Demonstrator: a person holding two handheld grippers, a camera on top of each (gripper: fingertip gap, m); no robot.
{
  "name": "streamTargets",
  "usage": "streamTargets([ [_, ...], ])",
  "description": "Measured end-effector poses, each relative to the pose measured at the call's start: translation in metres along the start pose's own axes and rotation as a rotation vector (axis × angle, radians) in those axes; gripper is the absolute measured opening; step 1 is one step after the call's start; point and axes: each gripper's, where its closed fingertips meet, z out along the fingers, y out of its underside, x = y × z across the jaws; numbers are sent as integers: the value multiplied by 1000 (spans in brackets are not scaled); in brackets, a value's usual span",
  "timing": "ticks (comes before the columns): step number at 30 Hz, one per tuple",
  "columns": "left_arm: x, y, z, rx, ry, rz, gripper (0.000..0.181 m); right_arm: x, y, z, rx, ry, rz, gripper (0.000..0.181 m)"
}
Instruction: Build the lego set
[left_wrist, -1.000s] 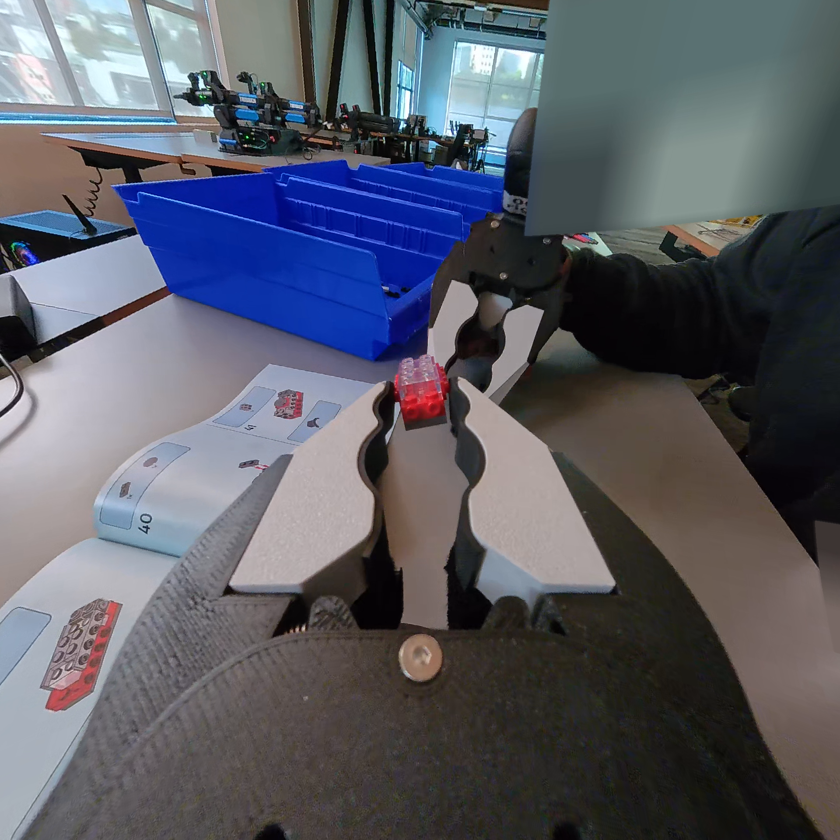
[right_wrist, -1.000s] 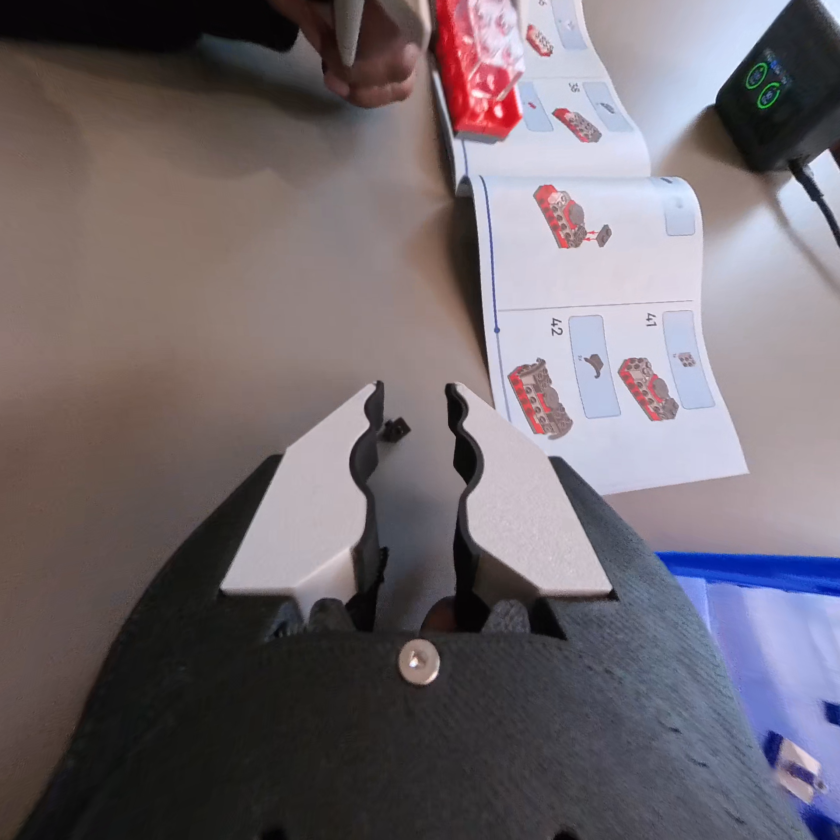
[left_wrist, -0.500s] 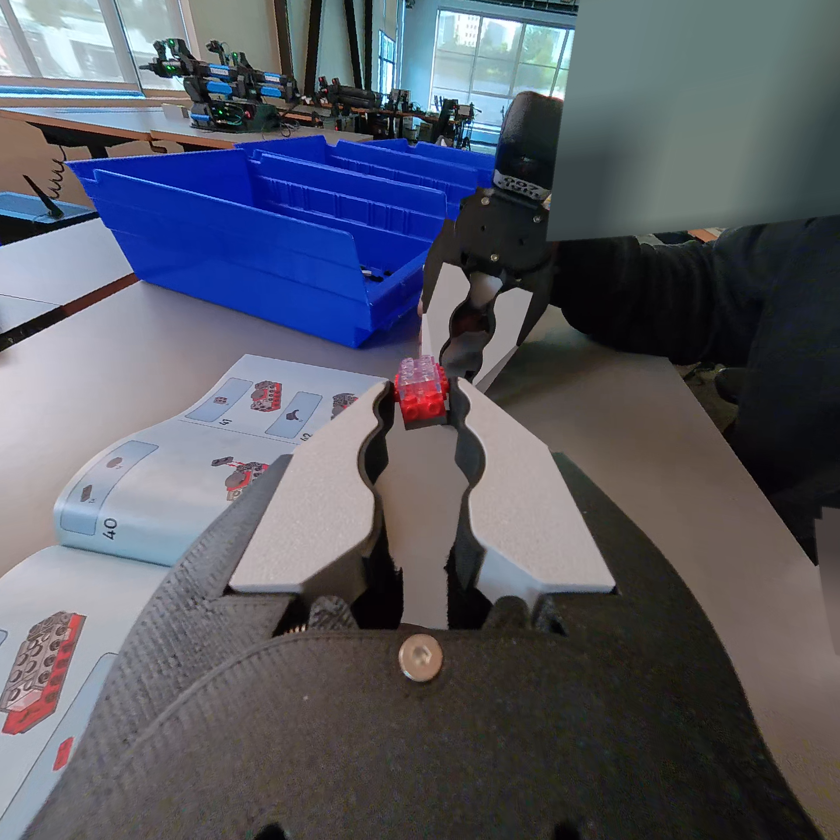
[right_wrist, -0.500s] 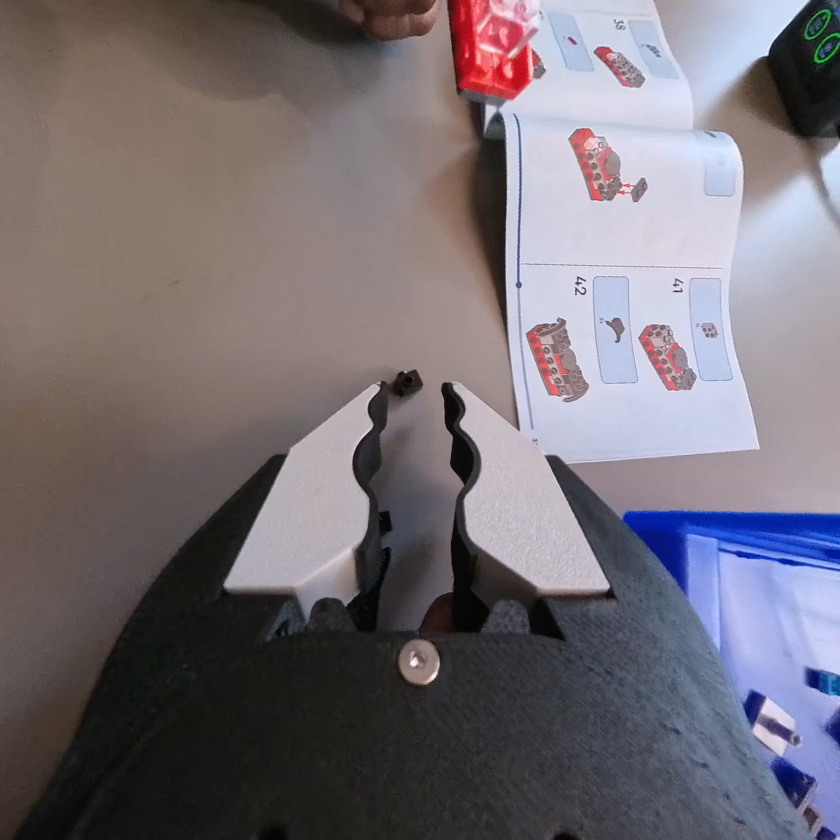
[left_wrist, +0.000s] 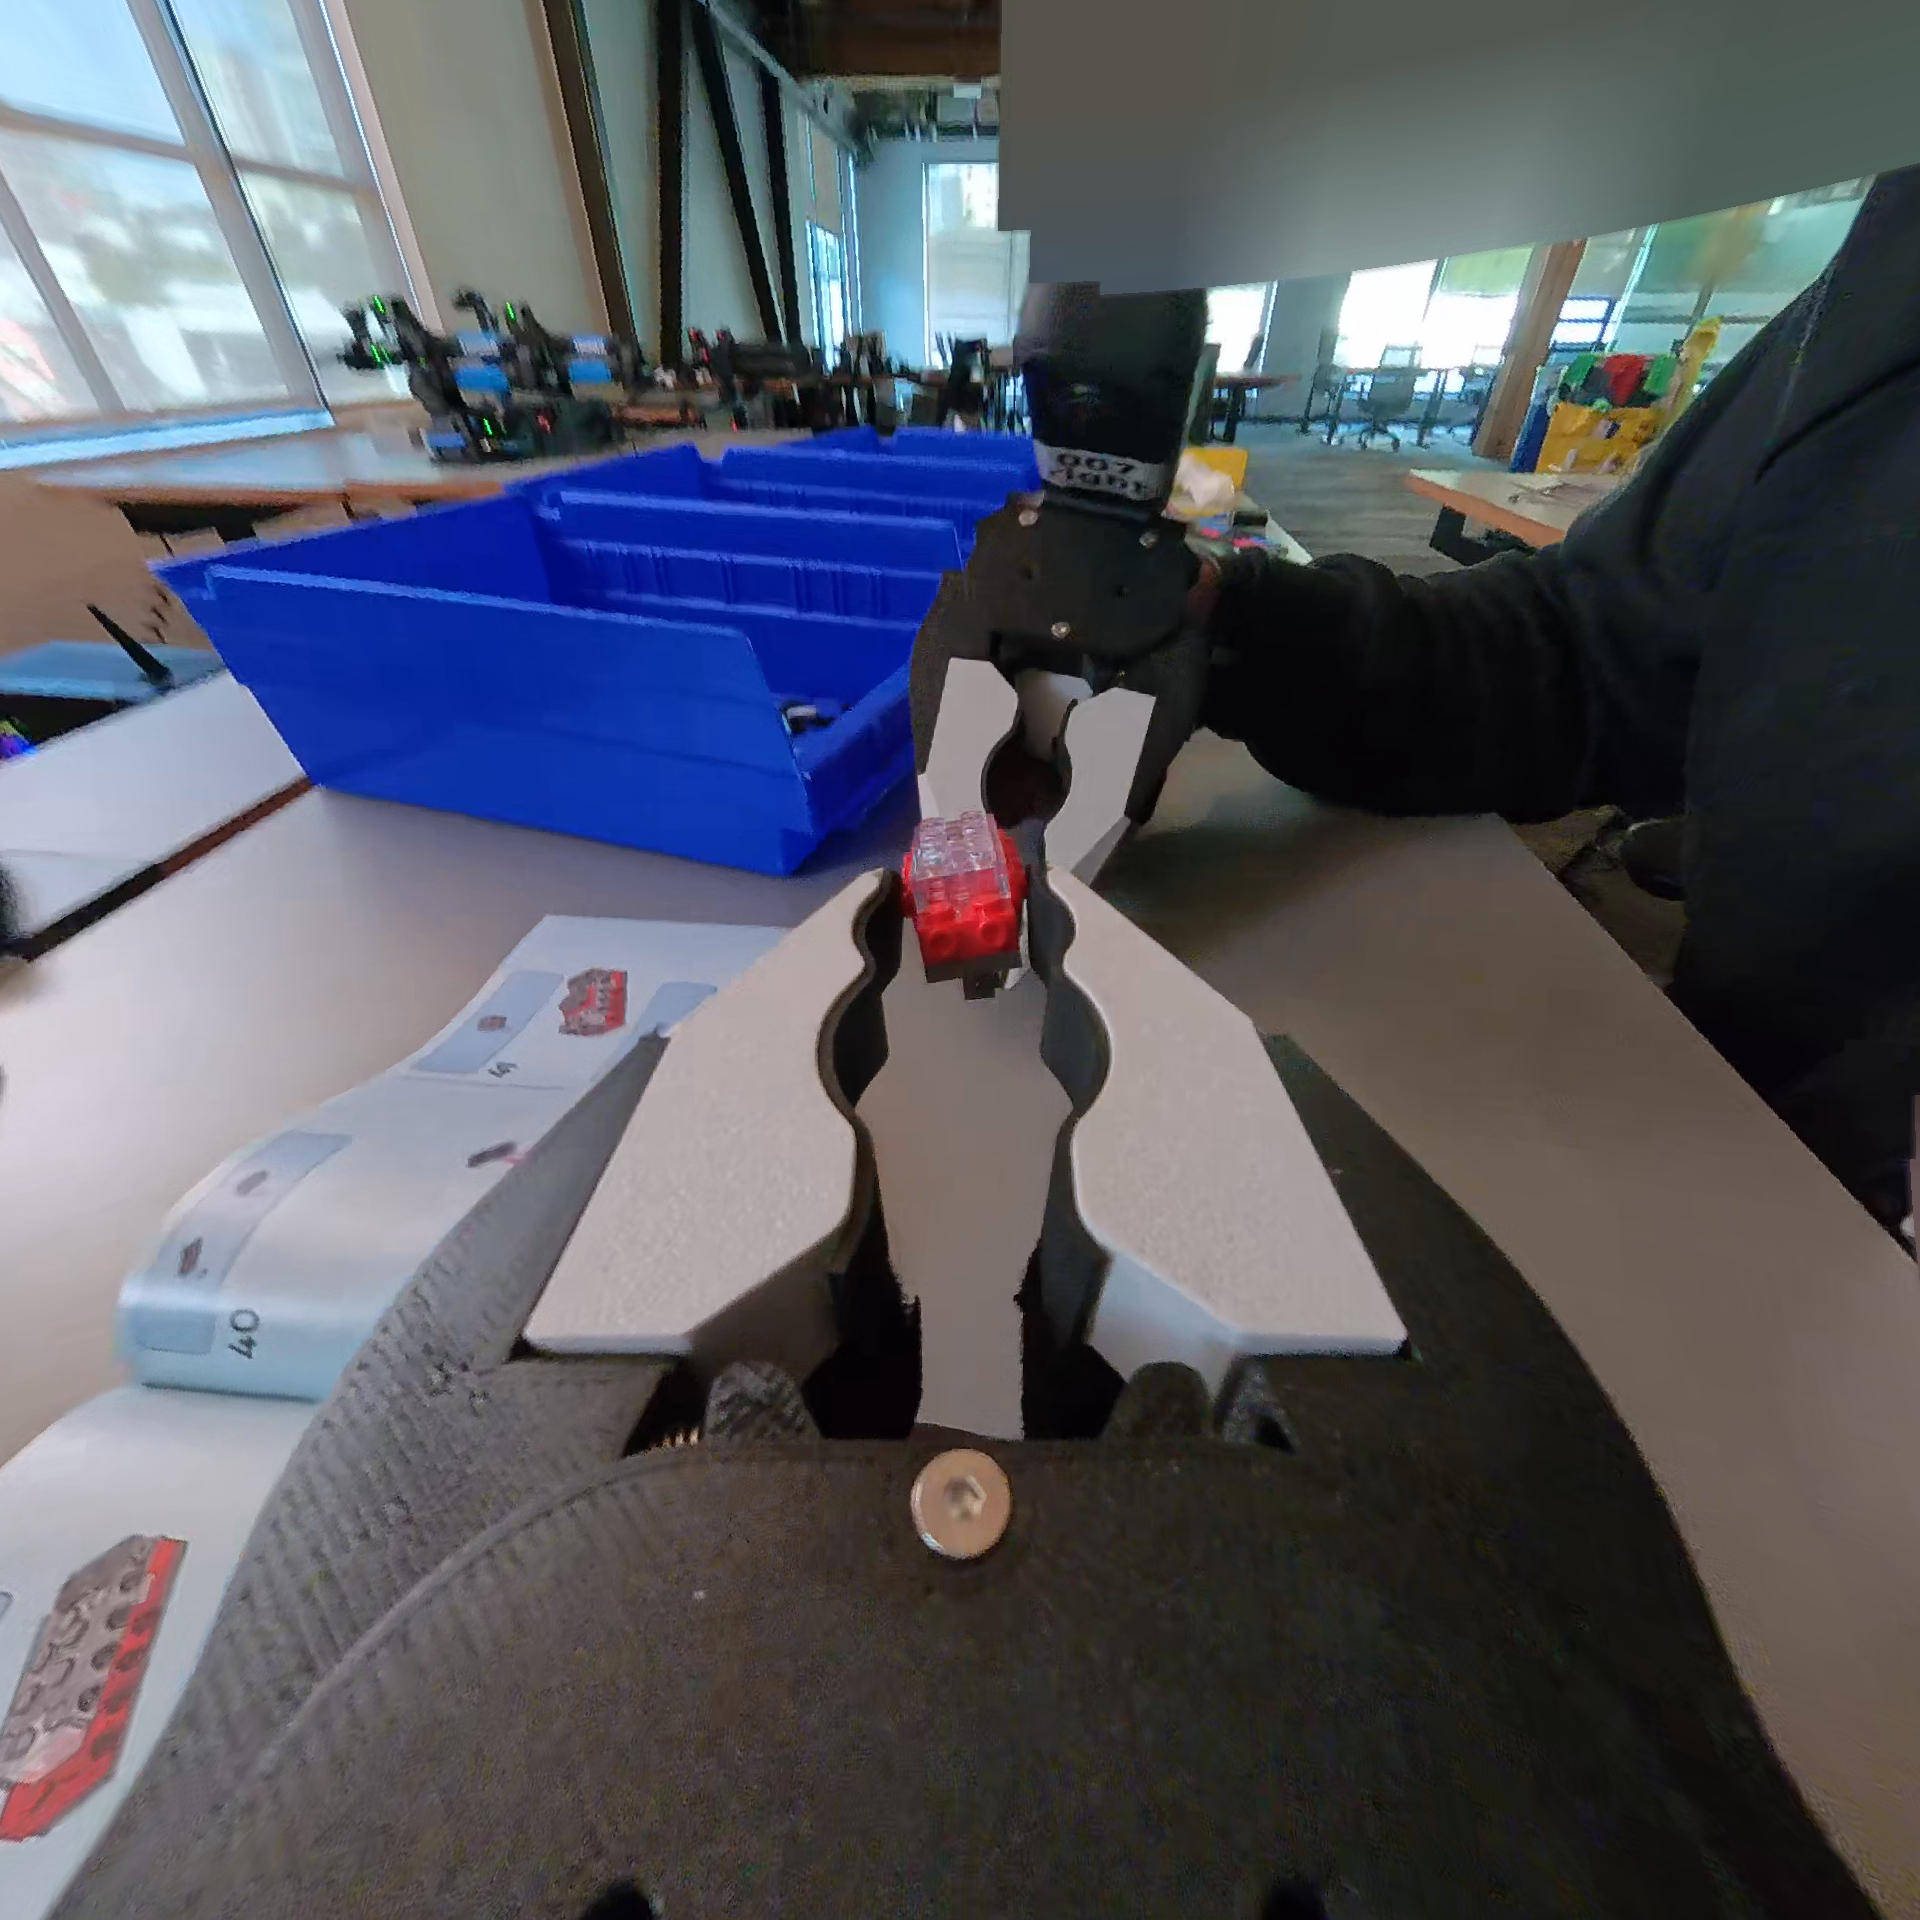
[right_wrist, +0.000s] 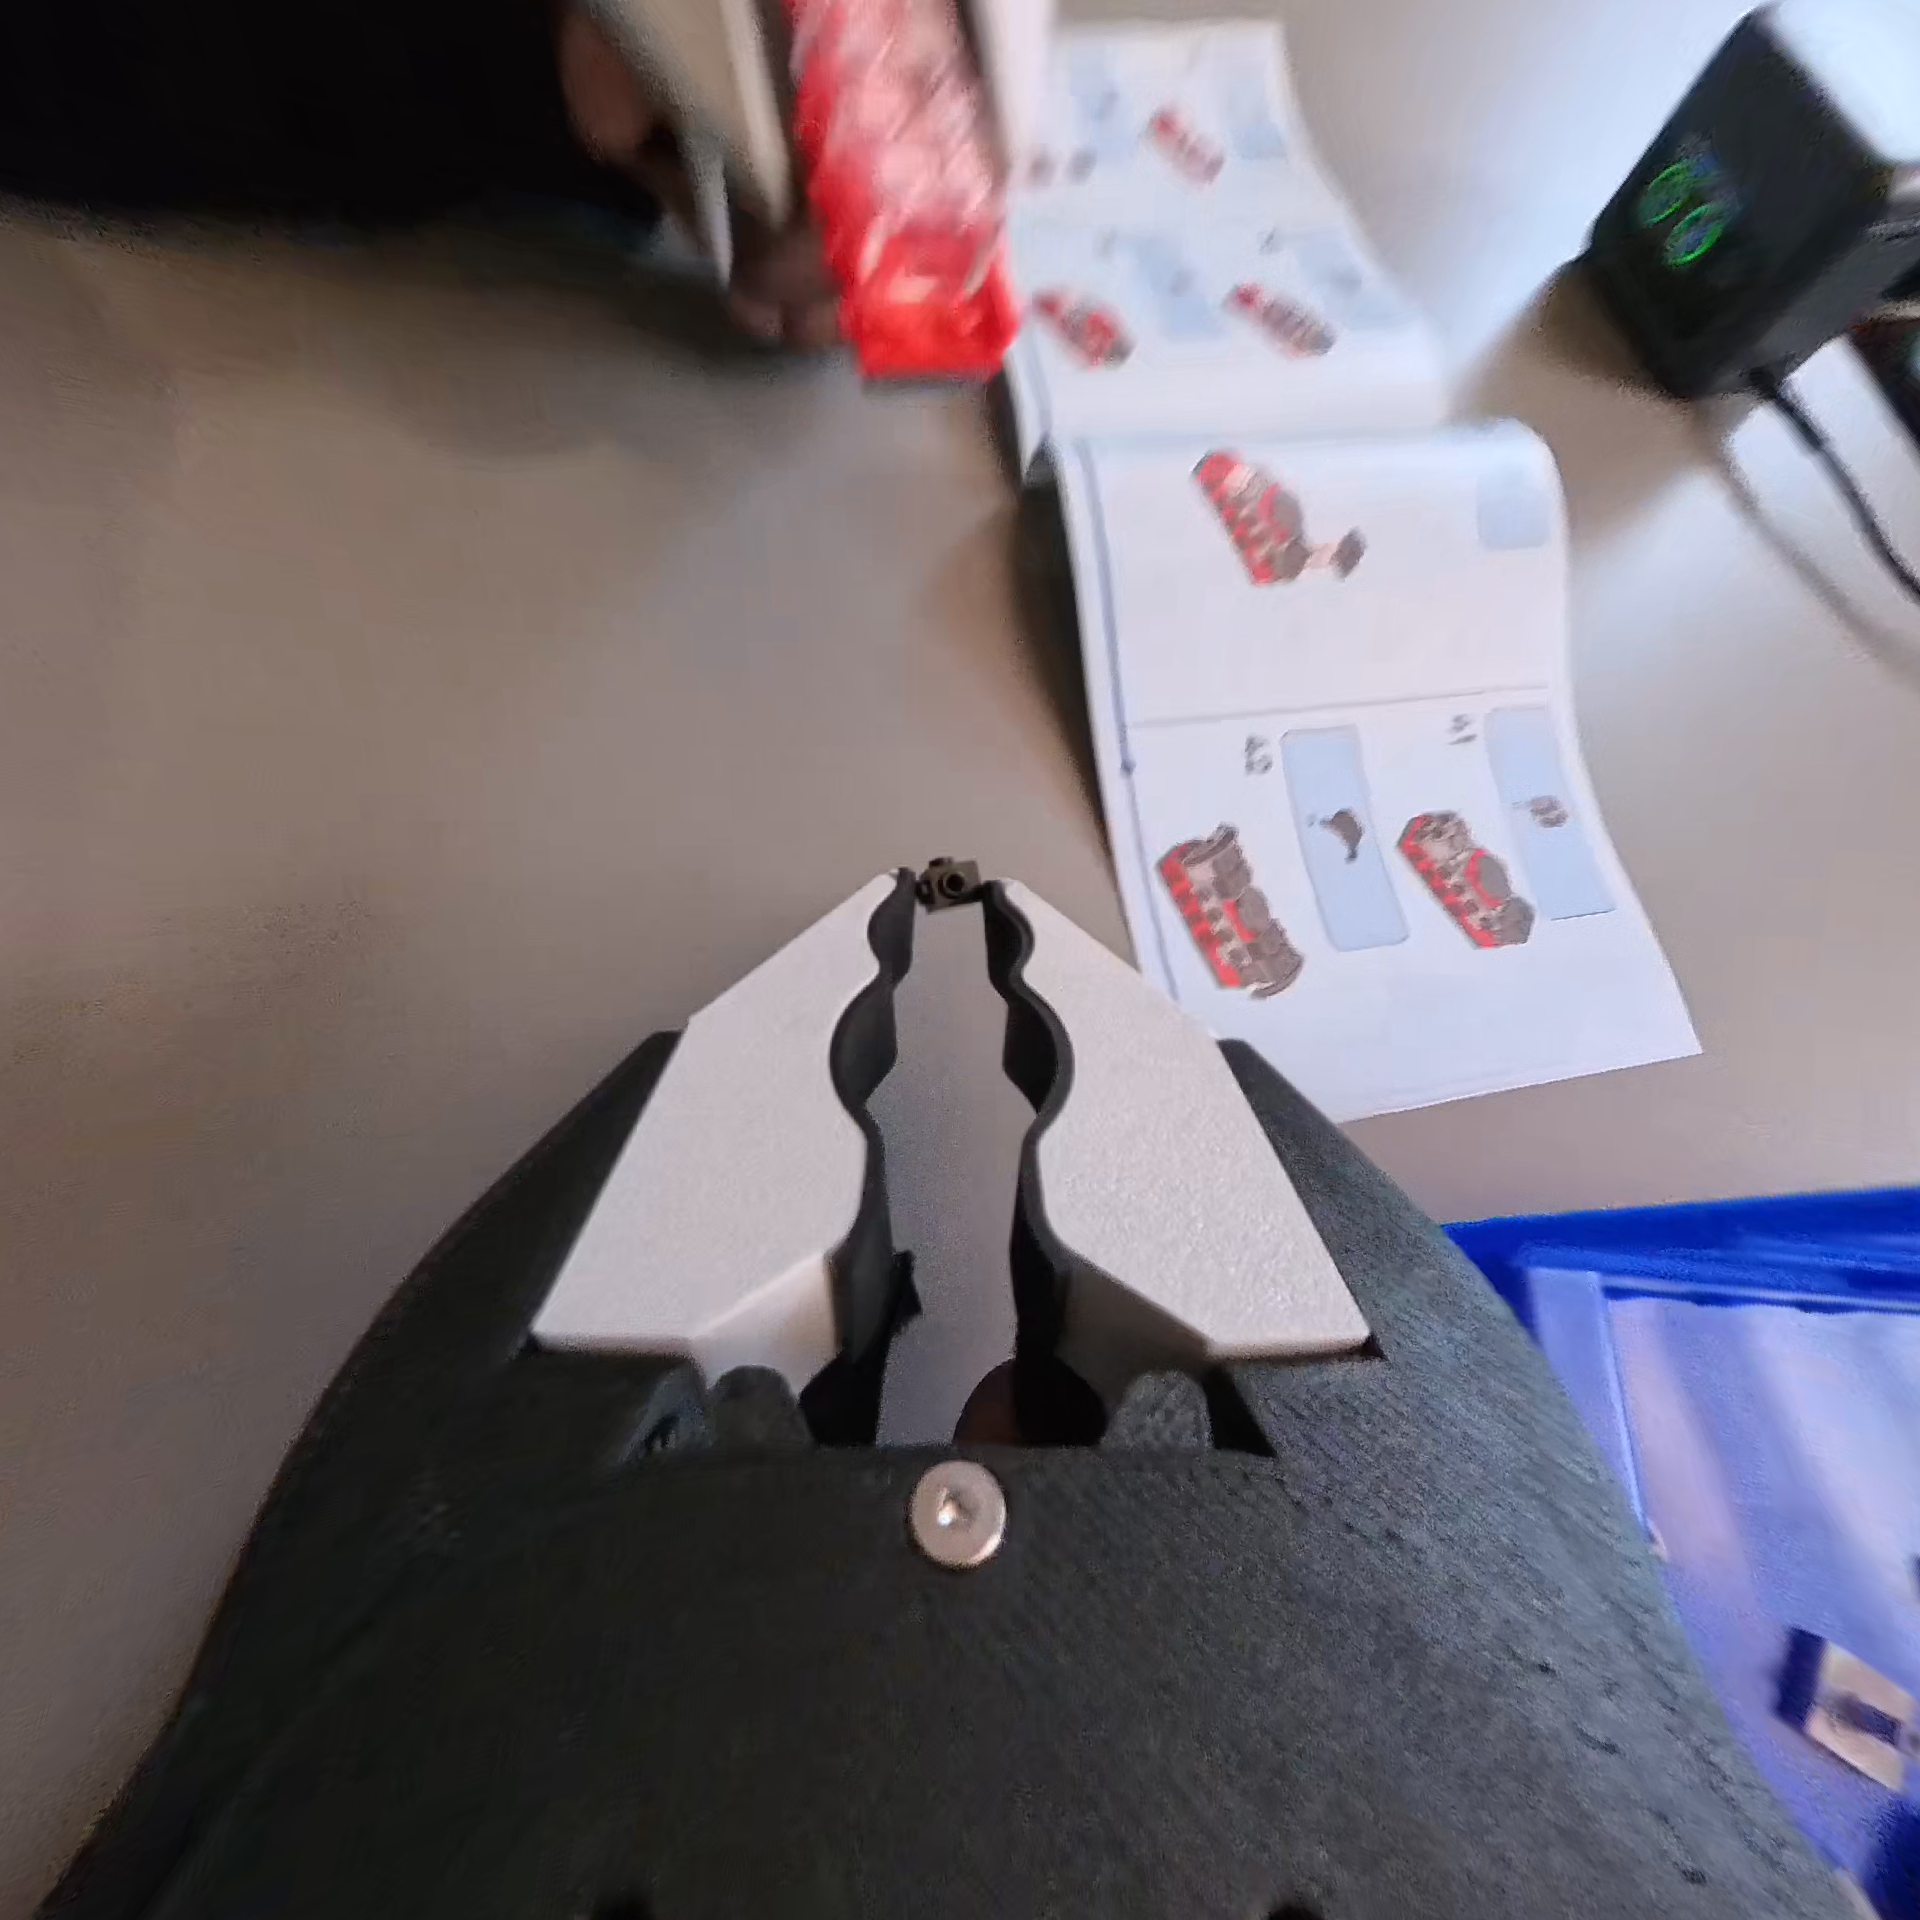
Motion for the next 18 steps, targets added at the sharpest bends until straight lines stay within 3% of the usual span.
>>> streamTargets([
  [1,1,-4,-1,30,-3,22,24,4,-13,-5,70,6,63,13],
  [5,6,-22,-4,167,-28,107,24,15,-77,-39,430,-81,417,13],
  [8,8,-33,-4,253,-63,143,24,15,-109,-57,605,-208,648,12],
  [11,6,-37,0,284,-107,161,23,11,-122,-58,678,-348,836,12],
  [18,-2,-40,-3,306,-175,184,24,14,-119,-49,690,-415,1000,12],
])
